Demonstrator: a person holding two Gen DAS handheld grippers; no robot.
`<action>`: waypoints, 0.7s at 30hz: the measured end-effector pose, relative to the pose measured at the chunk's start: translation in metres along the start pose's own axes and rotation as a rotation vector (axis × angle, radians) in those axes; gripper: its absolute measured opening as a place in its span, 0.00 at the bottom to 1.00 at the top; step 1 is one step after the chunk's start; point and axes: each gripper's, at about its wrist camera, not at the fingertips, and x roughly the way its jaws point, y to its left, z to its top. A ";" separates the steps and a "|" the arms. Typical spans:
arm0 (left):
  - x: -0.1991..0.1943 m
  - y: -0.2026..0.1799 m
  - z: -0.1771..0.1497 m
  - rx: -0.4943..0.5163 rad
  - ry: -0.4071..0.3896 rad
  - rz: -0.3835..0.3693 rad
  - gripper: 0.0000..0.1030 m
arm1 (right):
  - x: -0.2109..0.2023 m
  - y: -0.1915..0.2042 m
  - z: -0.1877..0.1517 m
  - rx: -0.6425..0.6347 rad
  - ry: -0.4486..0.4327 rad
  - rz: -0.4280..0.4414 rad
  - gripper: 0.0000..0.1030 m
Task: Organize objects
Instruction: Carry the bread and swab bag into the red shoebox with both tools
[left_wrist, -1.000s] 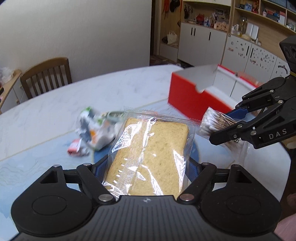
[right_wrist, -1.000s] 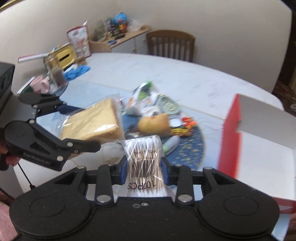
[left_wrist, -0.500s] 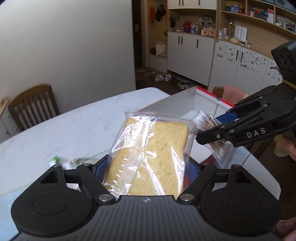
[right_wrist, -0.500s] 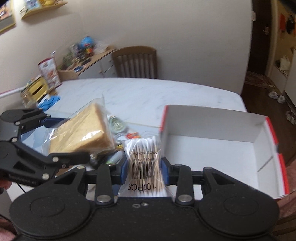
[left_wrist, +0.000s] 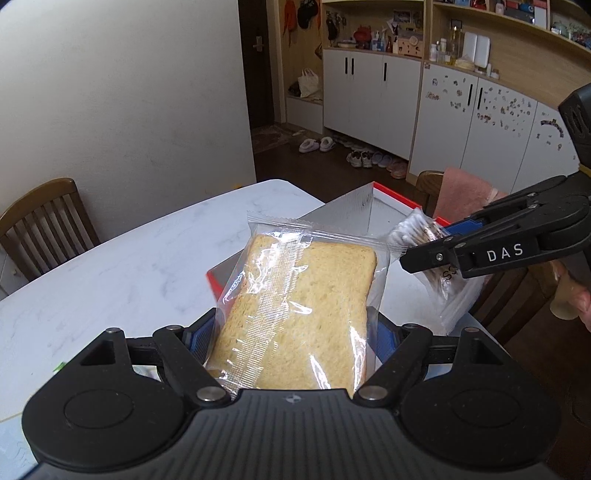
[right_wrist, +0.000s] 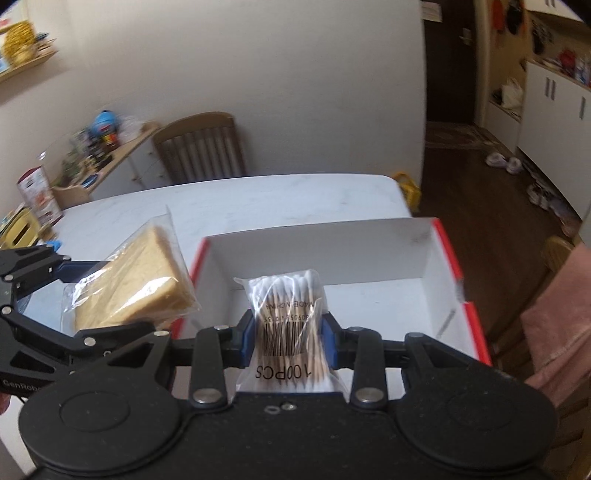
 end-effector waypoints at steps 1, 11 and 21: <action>0.007 -0.004 0.003 0.005 0.008 0.004 0.79 | 0.002 -0.005 0.000 0.010 0.004 -0.006 0.33; 0.070 -0.035 0.019 0.042 0.090 0.022 0.79 | 0.031 -0.042 -0.003 0.040 0.063 -0.069 0.33; 0.128 -0.032 0.023 0.007 0.216 0.051 0.79 | 0.059 -0.053 -0.011 -0.020 0.141 -0.077 0.33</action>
